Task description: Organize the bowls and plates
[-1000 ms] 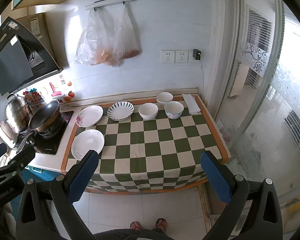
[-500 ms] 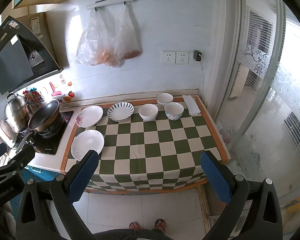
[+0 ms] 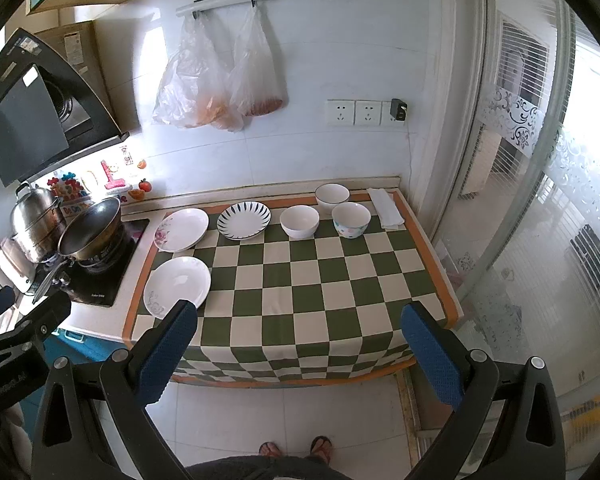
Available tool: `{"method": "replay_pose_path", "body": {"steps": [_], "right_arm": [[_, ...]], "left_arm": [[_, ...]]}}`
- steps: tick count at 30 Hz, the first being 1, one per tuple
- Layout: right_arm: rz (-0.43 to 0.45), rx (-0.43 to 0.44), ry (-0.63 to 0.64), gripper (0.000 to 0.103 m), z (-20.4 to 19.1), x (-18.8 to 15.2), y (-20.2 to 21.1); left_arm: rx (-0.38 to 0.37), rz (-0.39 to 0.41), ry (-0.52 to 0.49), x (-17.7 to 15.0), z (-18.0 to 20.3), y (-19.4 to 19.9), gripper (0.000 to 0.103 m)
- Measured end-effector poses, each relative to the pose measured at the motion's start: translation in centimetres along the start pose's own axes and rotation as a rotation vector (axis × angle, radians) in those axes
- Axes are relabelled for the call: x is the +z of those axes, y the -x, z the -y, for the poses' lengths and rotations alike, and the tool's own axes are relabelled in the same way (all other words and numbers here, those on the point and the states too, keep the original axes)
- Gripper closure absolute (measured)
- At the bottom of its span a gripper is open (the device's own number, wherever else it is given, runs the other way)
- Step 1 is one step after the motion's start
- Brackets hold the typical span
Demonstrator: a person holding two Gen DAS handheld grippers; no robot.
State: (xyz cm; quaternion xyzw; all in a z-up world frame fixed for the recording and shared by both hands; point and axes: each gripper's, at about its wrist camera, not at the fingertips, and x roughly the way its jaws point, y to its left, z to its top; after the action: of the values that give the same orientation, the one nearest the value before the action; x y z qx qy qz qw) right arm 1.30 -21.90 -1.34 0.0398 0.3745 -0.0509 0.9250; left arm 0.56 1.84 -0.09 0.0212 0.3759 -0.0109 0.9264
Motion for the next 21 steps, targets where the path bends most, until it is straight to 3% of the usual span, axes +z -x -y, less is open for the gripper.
{"method": "replay_pose_path", "body": {"steps": [8, 14, 18, 21], "right_arm": [[-0.004, 0.009, 0.007, 0.0, 0.0, -0.2, -0.2], [-0.019, 0.045, 0.001, 0.0, 0.9, 0.0, -2.1], [-0.009, 0.165, 0.033, 0.0, 0.6, -0.1, -5.8], [-0.104, 0.234, 0.069, 0.0, -0.9, -0.4, -10.6]], "left_arm": [[0.003, -0.005, 0.024, -0.3, 0.3, -0.1, 0.0], [0.047, 0.007, 0.072, -0.3, 0.5, -2.0, 0.0], [0.138, -0.018, 0.115, -0.5, -0.8, -6.1, 0.0], [0.199, -0.06, 0.141, -1.0, -2.5, -9.6, 0.0]]}}
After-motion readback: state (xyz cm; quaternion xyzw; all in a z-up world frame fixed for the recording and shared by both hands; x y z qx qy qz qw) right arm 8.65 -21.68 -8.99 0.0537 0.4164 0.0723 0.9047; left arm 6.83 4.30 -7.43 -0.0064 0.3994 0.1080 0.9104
